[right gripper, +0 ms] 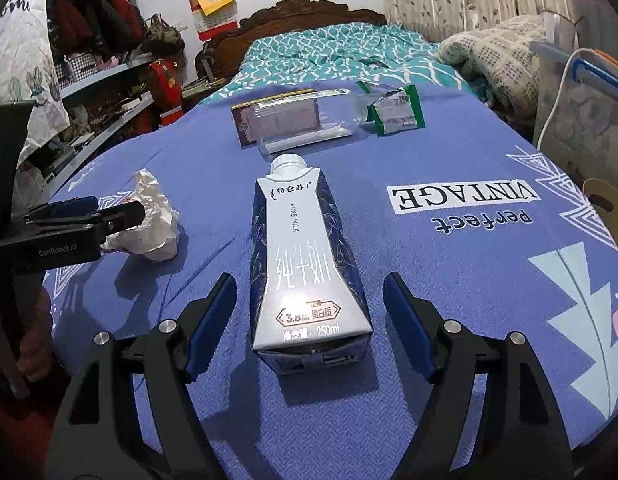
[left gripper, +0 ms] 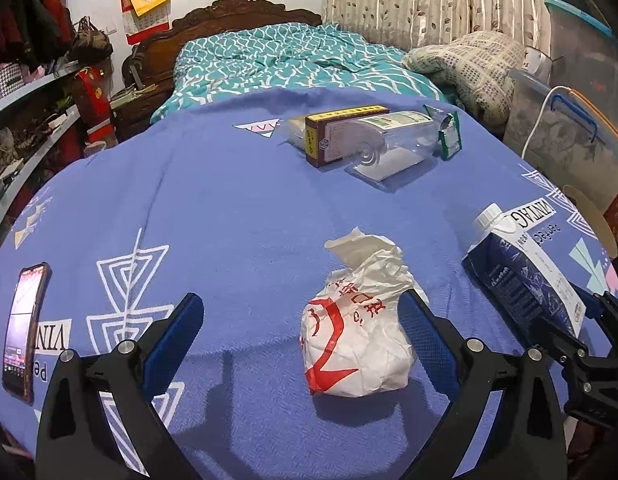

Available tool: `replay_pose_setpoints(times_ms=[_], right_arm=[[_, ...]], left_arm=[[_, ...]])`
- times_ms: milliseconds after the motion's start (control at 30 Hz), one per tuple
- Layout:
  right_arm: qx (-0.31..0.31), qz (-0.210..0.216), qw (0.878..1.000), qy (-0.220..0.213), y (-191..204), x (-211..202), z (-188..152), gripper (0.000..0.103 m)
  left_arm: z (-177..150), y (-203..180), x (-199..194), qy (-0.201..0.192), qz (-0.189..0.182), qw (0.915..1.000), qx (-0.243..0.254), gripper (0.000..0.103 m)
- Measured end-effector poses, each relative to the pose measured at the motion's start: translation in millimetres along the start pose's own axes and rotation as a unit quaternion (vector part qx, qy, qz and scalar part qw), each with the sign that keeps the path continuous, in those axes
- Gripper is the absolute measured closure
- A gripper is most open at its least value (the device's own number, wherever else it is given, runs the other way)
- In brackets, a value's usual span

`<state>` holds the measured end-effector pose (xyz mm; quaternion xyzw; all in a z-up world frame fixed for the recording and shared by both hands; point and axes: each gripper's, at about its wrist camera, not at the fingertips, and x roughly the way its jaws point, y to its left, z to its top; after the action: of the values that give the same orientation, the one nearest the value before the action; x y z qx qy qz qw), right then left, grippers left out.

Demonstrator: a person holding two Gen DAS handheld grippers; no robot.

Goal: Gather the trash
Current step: 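Grasp the white milk carton upright between the right gripper fingers, then close left gripper on the red-white plastic bag while right lifts the milk carton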

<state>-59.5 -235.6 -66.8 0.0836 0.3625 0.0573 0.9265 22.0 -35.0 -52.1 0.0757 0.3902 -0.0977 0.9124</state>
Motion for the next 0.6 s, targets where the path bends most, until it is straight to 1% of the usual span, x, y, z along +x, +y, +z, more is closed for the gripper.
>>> replay_pose_setpoints(times_ms=[167,333,467,600], right_arm=[[0.006,0.006,1.0,0.002,-2,3,1,0.026],[0.004,0.009,1.0,0.008,2,7,2,0.026],[-0.004,0.007,1.0,0.014,10,11,4,0.025],[-0.008,-0.001,1.0,0.02,15,14,5,0.023]], left_arm=[[-1,2,3,0.002,0.016,0.9999,-0.002,0.009],[-1,9,5,0.012,0.018,0.9997,-0.012,0.007],[-5,17,2,0.021,0.012,0.9995,-0.022,0.007],[-11,26,2,0.035,-0.007,0.9986,-0.04,0.007]])
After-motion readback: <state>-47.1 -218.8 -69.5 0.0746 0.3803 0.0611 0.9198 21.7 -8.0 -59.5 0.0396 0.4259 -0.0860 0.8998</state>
